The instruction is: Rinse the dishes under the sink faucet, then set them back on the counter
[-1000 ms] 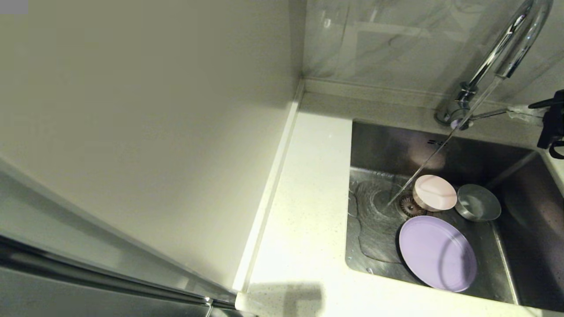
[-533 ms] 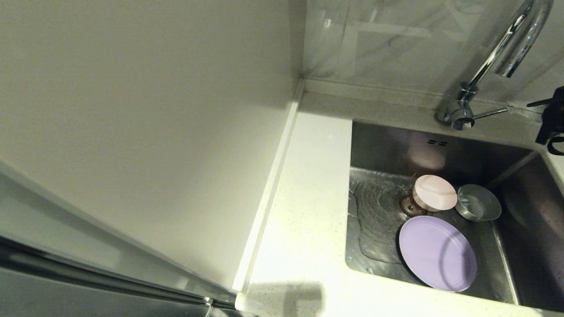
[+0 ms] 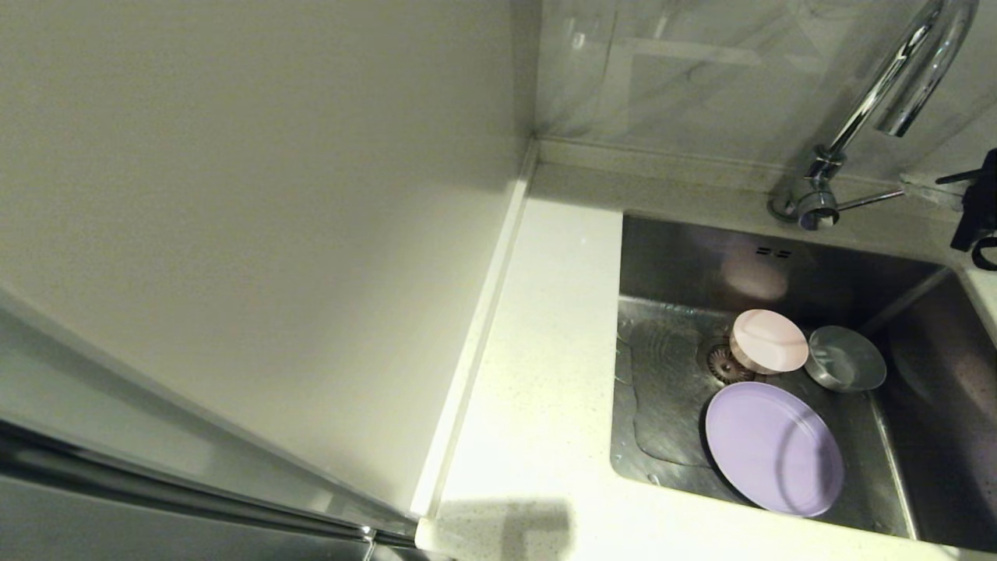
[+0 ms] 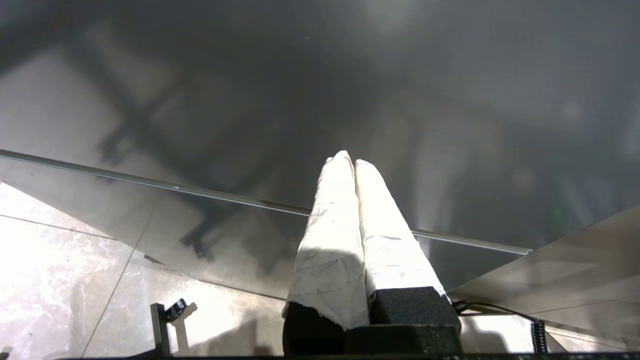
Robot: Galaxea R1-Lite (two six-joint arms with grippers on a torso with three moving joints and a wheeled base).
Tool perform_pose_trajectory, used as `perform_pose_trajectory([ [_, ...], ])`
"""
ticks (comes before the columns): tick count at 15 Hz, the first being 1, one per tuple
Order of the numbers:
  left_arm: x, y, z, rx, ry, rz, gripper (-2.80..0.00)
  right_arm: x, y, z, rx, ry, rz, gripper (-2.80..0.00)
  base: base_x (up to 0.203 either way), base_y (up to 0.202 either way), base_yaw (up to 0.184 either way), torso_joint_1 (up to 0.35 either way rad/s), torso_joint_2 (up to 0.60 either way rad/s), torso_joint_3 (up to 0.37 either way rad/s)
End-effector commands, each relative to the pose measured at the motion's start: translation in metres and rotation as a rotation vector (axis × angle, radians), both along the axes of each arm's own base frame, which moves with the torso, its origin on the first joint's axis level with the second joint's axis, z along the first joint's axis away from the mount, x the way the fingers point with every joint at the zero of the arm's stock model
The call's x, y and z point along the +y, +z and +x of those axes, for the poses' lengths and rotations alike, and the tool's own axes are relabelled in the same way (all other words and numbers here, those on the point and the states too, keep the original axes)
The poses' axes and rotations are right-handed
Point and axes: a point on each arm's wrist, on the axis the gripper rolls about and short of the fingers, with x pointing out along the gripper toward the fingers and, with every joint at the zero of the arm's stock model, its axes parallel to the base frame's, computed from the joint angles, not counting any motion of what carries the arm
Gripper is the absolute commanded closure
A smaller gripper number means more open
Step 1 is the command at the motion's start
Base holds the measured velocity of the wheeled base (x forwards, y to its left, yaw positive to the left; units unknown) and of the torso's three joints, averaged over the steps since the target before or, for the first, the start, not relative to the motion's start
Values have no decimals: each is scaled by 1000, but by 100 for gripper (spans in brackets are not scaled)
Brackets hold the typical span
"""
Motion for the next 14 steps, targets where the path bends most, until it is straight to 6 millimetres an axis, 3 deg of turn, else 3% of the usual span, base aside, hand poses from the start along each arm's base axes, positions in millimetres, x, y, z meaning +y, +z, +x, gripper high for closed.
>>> perform_pose_trajectory([
  [1,0,-1,0,3,0,0,0,10,21,-17,-48,5,-23,0,0,0,0,0,0,0],
  [5,0,0,0,1,0,0,0,24,55,-72,-137,-51,-126,0,0,0,0,0,0,0],
  [7,0,0,0,1,0,0,0,31,42,-112,-130,-114,-266,0,0,0,0,0,0,0],
  [9,0,-1,0,3,0,0,0,36,10,-154,-63,-216,-406,0,0,0,0,0,0,0],
  [11,0,-1,0,2,0,0,0,42,-36,-196,84,-406,-571,0,0,0,0,0,0,0],
  [14,0,-1,0,2,0,0,0,58,-89,-241,511,-804,-694,0,0,0,0,0,0,0],
])
